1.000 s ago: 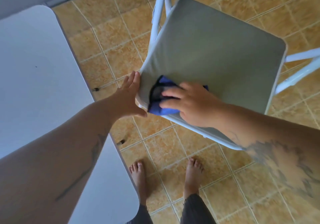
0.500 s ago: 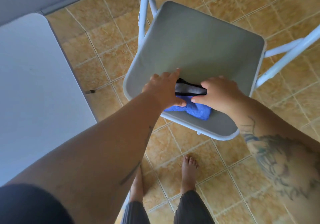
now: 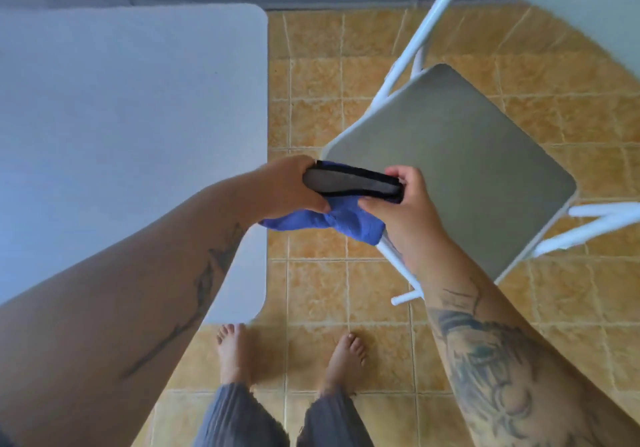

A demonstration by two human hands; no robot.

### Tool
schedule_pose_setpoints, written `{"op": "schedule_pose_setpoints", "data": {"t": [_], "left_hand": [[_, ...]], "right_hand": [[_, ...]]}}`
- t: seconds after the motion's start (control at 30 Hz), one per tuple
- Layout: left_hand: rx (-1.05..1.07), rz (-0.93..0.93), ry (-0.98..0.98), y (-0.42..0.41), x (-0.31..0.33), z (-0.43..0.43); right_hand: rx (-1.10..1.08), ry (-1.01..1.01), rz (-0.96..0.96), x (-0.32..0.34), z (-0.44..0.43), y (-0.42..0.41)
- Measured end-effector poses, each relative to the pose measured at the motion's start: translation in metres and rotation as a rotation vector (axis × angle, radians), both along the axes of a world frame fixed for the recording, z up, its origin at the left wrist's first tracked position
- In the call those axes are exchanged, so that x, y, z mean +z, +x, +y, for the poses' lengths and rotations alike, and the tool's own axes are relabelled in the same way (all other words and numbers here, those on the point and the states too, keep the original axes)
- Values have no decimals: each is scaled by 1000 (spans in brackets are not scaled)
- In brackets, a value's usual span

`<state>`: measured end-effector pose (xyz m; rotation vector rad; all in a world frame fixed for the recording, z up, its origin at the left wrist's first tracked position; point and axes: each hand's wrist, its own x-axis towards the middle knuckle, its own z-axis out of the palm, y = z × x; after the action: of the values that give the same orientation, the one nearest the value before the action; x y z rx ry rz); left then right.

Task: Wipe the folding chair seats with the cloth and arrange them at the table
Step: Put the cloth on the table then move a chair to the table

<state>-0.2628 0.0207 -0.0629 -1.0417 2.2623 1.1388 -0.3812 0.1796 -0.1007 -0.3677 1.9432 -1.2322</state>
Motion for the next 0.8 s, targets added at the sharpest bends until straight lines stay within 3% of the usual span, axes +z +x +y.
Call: {"op": "schedule_pose_setpoints", "data": {"t": [0.2,0.47,0.57,0.67,0.73,0.8], "left_hand": [[326,-64,-52,132,7,-15],[443,-161,-169,236,-45,-10],[459,-171,-304,241,-49,-3],[324,-108,-663,244,-55,21],[230,-87,-690,247,-66,39],[213,-121,-585,252,-83,51]], "right_hand": [[286,4,29,13,-42,95],[549,134,219,-30,-49,189],[578,131,542,-35,-48,200],[600,17,922,-35,-48,204],[710,-45,984,-43,-45,208],[852,-1,968,-54,-38,215]]}}
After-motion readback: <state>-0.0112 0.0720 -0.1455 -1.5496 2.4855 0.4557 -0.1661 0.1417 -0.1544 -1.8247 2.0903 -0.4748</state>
